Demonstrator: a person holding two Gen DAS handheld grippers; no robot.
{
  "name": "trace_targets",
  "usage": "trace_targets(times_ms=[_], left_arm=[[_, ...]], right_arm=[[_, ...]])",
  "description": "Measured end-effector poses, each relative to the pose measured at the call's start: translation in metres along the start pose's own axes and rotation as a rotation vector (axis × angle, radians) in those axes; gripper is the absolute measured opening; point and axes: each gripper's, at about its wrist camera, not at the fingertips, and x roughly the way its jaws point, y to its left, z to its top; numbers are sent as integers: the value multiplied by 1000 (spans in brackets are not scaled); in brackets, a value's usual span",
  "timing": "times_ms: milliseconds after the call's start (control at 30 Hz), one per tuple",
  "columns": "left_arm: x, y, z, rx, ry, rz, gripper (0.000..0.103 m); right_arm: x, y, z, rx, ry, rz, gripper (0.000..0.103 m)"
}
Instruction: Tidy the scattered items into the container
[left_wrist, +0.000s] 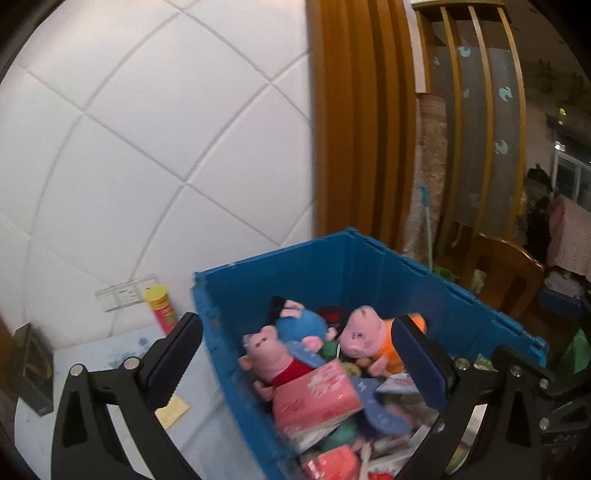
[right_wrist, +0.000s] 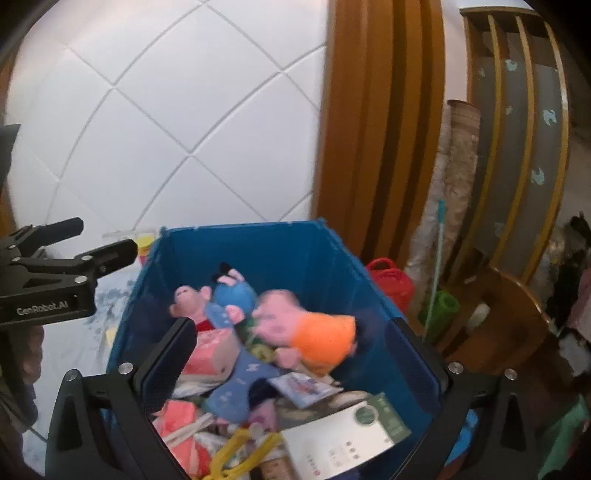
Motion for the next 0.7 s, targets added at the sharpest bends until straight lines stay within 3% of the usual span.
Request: trace_targets(times_ms=[267, 700], left_arm=[[-80, 41, -71, -39, 10, 99, 103], [-198, 89, -204, -76, 103, 166, 103]], right_arm=[[-55, 58, -47, 13, -68, 101, 103], [-146, 179, -159, -10, -46, 96, 103]])
